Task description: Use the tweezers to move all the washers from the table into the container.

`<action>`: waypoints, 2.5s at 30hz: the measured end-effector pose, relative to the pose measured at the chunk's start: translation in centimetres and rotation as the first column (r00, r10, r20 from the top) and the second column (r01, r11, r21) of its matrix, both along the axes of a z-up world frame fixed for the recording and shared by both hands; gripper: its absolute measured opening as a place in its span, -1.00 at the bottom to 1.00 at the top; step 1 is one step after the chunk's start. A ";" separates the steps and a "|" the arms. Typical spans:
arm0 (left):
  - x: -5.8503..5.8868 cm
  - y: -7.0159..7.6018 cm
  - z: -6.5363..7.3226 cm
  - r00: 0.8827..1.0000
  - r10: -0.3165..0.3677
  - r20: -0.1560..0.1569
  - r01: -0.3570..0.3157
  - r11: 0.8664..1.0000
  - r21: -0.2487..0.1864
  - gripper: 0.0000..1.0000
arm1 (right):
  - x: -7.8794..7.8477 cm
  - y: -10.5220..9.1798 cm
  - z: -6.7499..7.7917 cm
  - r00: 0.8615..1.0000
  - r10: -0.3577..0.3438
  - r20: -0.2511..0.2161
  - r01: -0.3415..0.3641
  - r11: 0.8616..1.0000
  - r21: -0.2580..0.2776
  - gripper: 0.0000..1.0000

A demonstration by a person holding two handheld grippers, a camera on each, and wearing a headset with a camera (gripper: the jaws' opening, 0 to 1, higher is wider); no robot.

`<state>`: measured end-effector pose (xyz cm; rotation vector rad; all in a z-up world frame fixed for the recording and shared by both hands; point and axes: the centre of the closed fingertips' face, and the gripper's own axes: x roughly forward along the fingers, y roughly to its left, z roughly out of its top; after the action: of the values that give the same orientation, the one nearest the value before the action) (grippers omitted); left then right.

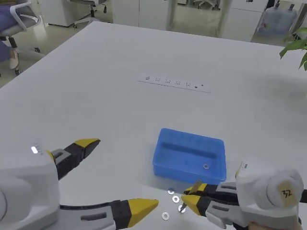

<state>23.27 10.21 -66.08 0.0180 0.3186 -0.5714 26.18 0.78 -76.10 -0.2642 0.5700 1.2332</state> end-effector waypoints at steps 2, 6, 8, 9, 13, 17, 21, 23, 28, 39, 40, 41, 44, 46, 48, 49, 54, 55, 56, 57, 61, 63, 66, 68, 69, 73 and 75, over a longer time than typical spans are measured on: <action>0.0 0.1 0.0 1.000 0.003 0.000 -0.003 1.000 0.002 0.88 | 0.1 0.0 0.8 1.000 -0.002 -0.003 0.002 1.000 0.009 -0.96; 0.0 0.0 0.1 1.000 0.003 0.002 -0.003 1.000 0.001 0.88 | 0.7 0.0 2.5 1.000 -0.007 0.025 0.006 1.000 0.026 -0.96; 0.0 0.0 0.1 1.000 0.002 0.001 -0.002 1.000 0.003 0.88 | 1.4 -0.1 3.5 0.999 -0.017 0.034 0.016 0.999 0.035 -0.96; 0.0 0.0 0.1 1.000 0.003 0.000 -0.003 1.000 0.004 0.88 | 1.7 -0.2 4.2 0.999 -0.025 0.041 0.023 0.999 0.041 -0.96; 0.0 0.0 0.1 1.000 0.002 0.001 -0.002 1.000 0.002 0.88 | 3.5 -0.6 6.2 0.996 -0.065 0.065 0.060 0.996 0.072 -0.96; 0.1 0.1 0.1 1.000 -0.001 0.001 0.000 1.000 0.007 0.88 | 5.9 -0.9 7.8 0.990 -0.130 0.059 0.122 0.984 0.127 -0.96; 0.1 0.2 0.2 1.000 0.003 0.003 -0.003 1.000 0.009 0.87 | 7.9 -1.1 8.2 0.985 -0.168 0.043 0.160 0.976 0.150 -0.96; 0.1 0.3 0.3 1.000 0.005 0.006 -0.005 1.000 0.012 0.87 | 8.8 -1.0 7.9 0.983 -0.183 0.022 0.177 0.971 0.158 -0.96; 0.0 0.4 0.6 1.000 0.003 0.011 -0.003 1.000 0.001 0.89 | 10.3 -0.7 6.2 0.980 -0.200 -0.005 0.199 0.972 0.126 -0.96; -0.2 0.6 0.4 1.000 0.013 0.008 -0.013 1.000 0.006 0.88 | 12.2 -1.7 2.2 0.953 -0.268 -0.143 0.279 0.958 0.063 -0.96; -0.2 0.6 0.3 1.000 0.014 0.007 -0.014 1.000 0.005 0.88 | 12.4 -1.7 1.8 0.951 -0.270 -0.152 0.281 0.958 0.057 -0.96; -0.2 0.6 0.3 1.000 0.015 0.005 -0.015 1.000 0.006 0.87 | 12.5 -1.8 1.5 0.947 -0.276 -0.165 0.287 0.957 0.046 -0.96; -0.2 0.7 0.3 1.000 0.016 0.005 -0.016 1.000 0.007 0.87 | 12.7 -1.8 0.7 0.946 -0.277 -0.171 0.283 0.959 0.012 -0.96; -0.2 0.8 0.3 1.000 0.019 0.006 -0.020 1.000 0.007 0.87 | 12.7 -1.8 0.4 0.945 -0.277 -0.172 0.281 0.960 -0.004 -0.96; -0.2 0.9 0.4 1.000 0.023 0.007 -0.023 1.000 0.005 0.87 | 12.6 -1.8 0.2 0.947 -0.272 -0.169 0.274 0.962 -0.011 -0.96; -0.2 0.9 0.3 1.000 0.025 0.006 -0.025 1.000 0.005 0.87 | 12.5 -1.8 0.2 0.947 -0.272 -0.169 0.273 0.962 -0.013 -0.96; -0.1 1.0 0.2 1.000 0.025 0.003 -0.025 1.000 0.009 0.87 | 12.2 -1.9 -0.4 0.955 -0.253 -0.151 0.249 0.967 -0.049 -0.96; -0.1 1.0 0.2 1.000 0.025 0.004 -0.025 1.000 0.010 0.87 | 12.2 -1.9 -0.3 0.956 -0.253 -0.149 0.248 0.968 -0.047 -0.96; -0.1 1.1 0.2 1.000 0.025 0.002 -0.025 1.000 0.011 0.87 | 12.2 -1.9 -0.3 0.956 -0.253 -0.152 0.249 0.967 -0.045 -0.96; -0.1 1.1 0.2 1.000 0.026 0.002 -0.026 1.000 0.009 0.87 | 12.3 -1.9 -0.3 0.955 -0.256 -0.150 0.252 0.967 -0.044 -0.96; 0.0 1.0 0.2 1.000 0.023 0.001 -0.023 1.000 0.006 0.86 | 12.3 -2.0 -0.3 0.954 -0.260 -0.151 0.257 0.966 -0.039 -0.95; 0.0 1.0 0.2 1.000 0.020 0.002 -0.020 1.000 0.007 0.86 | 12.2 -2.1 -0.4 0.954 -0.263 -0.142 0.260 0.965 -0.044 -0.94; 0.0 0.9 0.2 1.000 0.018 0.001 -0.018 1.000 0.008 0.86 | 12.1 -2.4 0.0 0.951 -0.278 -0.137 0.278 0.960 -0.021 -0.94; 0.0 0.9 0.2 1.000 0.019 0.002 -0.019 1.000 0.006 0.86 | 11.9 -2.3 0.5 0.947 -0.287 -0.143 0.291 0.957 0.009 -0.94; 0.0 0.9 0.2 1.000 0.020 0.001 -0.020 1.000 0.004 0.86 | 11.7 -2.3 0.9 0.946 -0.289 -0.145 0.296 0.955 0.027 -0.94; 0.0 0.8 0.1 1.000 0.016 -0.001 -0.016 1.000 0.006 0.86 | 11.1 -2.1 2.6 0.950 -0.285 -0.131 0.298 0.950 0.090 -0.95; 0.0 0.8 0.1 1.000 0.013 -0.001 -0.013 1.000 0.004 0.86 | 10.8 -1.9 3.9 0.952 -0.284 -0.115 0.298 0.946 0.131 -0.95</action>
<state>23.28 11.00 -65.96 0.0196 0.3205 -0.5574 37.01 -1.09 -72.24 0.0046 0.5742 0.9972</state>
